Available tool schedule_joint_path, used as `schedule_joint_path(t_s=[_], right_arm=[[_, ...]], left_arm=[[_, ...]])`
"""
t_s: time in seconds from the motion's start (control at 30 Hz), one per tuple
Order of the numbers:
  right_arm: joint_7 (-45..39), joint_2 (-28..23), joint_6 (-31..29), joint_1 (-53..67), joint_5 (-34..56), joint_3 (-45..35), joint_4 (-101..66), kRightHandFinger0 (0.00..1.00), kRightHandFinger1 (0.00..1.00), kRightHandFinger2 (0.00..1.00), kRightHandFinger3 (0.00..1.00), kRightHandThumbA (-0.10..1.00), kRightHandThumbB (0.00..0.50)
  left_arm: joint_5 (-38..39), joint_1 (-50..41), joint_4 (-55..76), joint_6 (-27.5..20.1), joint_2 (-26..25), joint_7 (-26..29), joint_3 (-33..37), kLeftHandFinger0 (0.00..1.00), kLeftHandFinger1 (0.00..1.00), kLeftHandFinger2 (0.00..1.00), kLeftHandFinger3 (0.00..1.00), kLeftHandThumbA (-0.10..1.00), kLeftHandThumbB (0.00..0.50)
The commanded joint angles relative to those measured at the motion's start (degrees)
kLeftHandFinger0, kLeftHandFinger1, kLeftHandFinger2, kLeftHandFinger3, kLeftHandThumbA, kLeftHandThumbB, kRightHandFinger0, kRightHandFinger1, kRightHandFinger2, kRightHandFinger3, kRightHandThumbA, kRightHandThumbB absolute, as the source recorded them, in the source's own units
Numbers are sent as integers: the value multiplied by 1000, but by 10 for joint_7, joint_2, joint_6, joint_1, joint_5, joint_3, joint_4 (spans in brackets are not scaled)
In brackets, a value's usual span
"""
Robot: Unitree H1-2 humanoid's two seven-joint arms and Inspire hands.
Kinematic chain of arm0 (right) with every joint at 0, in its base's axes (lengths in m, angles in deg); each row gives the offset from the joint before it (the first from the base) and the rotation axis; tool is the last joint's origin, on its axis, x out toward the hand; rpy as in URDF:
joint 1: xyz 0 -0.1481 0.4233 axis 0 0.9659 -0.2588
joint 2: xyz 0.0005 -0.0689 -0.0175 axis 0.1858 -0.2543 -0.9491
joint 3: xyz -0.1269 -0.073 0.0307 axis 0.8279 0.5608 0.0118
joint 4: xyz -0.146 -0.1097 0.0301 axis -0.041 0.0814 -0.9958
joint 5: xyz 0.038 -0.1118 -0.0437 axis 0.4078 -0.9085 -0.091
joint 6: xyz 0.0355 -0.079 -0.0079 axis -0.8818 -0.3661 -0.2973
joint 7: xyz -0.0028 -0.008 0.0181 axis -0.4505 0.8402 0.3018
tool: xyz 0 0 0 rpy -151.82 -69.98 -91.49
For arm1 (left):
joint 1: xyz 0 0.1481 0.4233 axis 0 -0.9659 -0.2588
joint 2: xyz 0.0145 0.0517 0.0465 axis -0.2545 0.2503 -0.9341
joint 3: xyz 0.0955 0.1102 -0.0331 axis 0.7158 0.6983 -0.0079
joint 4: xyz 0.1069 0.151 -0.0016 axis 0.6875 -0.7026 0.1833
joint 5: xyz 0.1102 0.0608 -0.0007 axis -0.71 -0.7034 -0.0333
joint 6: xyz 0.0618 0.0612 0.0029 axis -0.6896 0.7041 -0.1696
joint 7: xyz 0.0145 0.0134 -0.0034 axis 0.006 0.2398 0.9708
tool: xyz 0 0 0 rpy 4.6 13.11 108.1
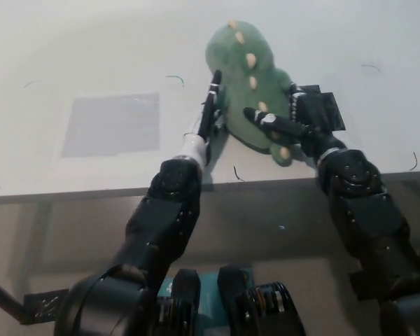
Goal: Use both hands to pick up a dinasour on the right side and move it to the left side
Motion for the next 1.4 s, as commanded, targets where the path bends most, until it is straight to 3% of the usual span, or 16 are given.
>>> schedule_joint_path(t_s=[0.0, 0.13, 0.27, 0.33, 0.47, 0.63, 0.67, 0.7, 0.73, 0.83, 0.9, 0.97, 1.07, 1.13, 1.3, 1.37], right_arm=[[-34, 41, -13, -21, -11, 27, -21, 1000, 1000, 1000, 1000, 1000, 150], [-30, 58, -17, -19, -23, 48, -40, 1000, 1000, 1000, 1000, 1000, 130], [-37, 67, 16, -12, -10, 52, -69, 1000, 1000, 1000, 1000, 1000, 173], [-41, 66, 1, -13, -22, 65, -74, 1000, 1000, 1000, 1000, 1000, 155], [-45, 69, 2, -20, -27, 82, -79, 1000, 1000, 1000, 1000, 1000, 212], [-44, 80, 2, -29, -27, 90, -72, 1000, 1000, 1000, 1000, 1000, 195], [-42, 87, -2, -32, -33, 96, -62, 1000, 1000, 1000, 1000, 1000, 186], [-39, 88, -4, -31, -39, 101, -63, 1000, 1000, 1000, 1000, 1000, 182], [-37, 90, -2, -32, -44, 105, -59, 1000, 1000, 1000, 1000, 1000, 211], [-43, 100, 0, -35, -45, 112, -49, 1000, 1000, 1000, 1000, 1000, 177], [-44, 100, 1, -35, -44, 113, -49, 1000, 1000, 1000, 1000, 1000, 176], [-49, 112, 1, -41, -40, 113, -34, 1000, 1000, 1000, 1000, 1000, 182], [-49, 118, -3, -44, -45, 116, -23, 1000, 1000, 1000, 1000, 1000, 173], [-53, 127, -18, -48, -46, 117, -5, 1000, 1000, 1000, 1000, 1000, 168], [-64, 130, -32, -42, -54, 126, 6, 1000, 1000, 1000, 1000, 1000, 195], [-64, 136, -22, -41, -63, 137, 12, 1000, 1000, 1000, 1000, 1000, 248]], left_arm=[[-21, -6, 38, -18, 12, 15, 12, 1000, 1000, 1000, 1000, 1000, 154], [-22, -46, 111, -7, 3, 24, 11, 1000, 1000, 1000, 1000, 1000, 163], [-25, -71, 167, 12, -1, 33, 11, 1000, 1000, 1000, 1000, 1000, 176], [-22, -84, 197, 23, -2, 35, 9, 1000, 1000, 1000, 1000, 1000, 163], [-24, -113, 262, 37, -8, 42, 7, 1000, 1000, 1000, 1000, 1000, 146], [-24, -134, 304, 55, -15, 54, 1, 1000, 1000, 1000, 1000, 1000, 140], [-17, -145, 313, 41, -18, 47, -3, 1000, 1000, 1000, 1000, 1000, 97], [-18, -149, 318, 45, -18, 49, -3, 1000, 1000, 1000, 1000, 1000, 97], [-20, -154, 326, 52, -20, 52, -4, 1000, 1000, 1000, 1000, 1000, 109], [-14, -174, 355, 82, -23, 56, -13, 1000, 1000, 1000, 1000, 1000, 162], [-12, -177, 361, 87, -23, 55, -14, 1000, 1000, 1000, 1000, 1000, 165], [11, -191, 376, 84, -25, 41, -26, 1000, 1000, 1000, 1000, 1000, 200], [13, -201, 387, 86, -29, 38, -31, 1000, 1000, 1000, 1000, 1000, 185], [16, -213, 392, 86, -34, 38, -37, 1000, 1000, 1000, 1000, 1000, 239], [5, -235, 411, 99, -35, 42, -30, 1000, 1000, 1000, 1000, 1000, 212], [9, -250, 421, 93, -37, 42, -36, 1000, 1000, 1000, 1000, 1000, 191]])
